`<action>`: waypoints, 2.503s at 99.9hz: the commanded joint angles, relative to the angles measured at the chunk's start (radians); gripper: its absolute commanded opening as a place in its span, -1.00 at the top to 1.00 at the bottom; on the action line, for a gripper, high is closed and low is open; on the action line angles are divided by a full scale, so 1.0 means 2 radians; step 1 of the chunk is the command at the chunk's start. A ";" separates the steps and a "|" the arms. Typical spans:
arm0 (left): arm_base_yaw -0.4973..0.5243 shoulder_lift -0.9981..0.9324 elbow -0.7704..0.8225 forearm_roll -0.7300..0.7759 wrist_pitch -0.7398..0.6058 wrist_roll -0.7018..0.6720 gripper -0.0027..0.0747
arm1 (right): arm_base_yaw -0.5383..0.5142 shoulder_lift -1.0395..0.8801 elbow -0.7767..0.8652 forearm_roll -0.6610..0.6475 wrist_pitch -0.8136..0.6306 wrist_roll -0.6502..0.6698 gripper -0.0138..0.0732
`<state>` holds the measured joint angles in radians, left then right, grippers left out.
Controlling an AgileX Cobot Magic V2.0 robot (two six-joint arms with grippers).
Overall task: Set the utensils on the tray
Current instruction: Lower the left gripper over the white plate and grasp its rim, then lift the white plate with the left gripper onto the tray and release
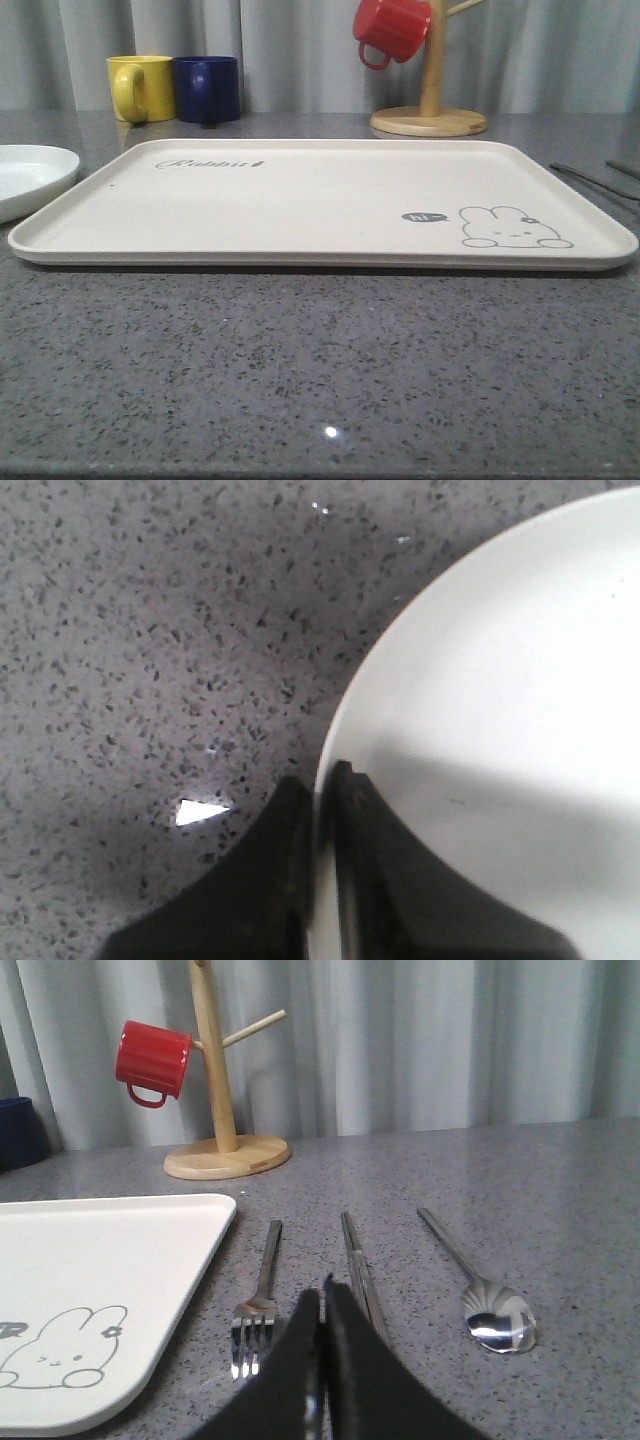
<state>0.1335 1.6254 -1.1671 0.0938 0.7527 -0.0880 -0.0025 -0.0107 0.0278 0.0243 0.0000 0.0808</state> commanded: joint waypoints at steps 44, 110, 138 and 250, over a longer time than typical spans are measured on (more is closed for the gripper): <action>0.043 -0.152 -0.049 -0.143 0.053 0.103 0.97 | -0.003 -0.011 -0.009 -0.001 -0.041 -0.004 0.84; -0.166 -0.065 -0.115 -0.216 0.046 0.127 0.97 | -0.003 -0.011 -0.009 -0.001 -0.041 -0.004 0.84; -0.199 0.003 -0.133 -0.227 0.034 0.127 0.97 | -0.003 -0.011 -0.009 -0.001 -0.041 -0.004 0.84; -0.197 -0.034 -0.115 -0.224 -0.031 0.127 0.11 | -0.003 -0.011 -0.009 -0.001 -0.041 -0.004 0.84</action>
<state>-0.2557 1.6701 -1.3886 -0.3462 0.7663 0.1695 -0.0025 -0.0107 0.0278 0.0243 0.0000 0.0808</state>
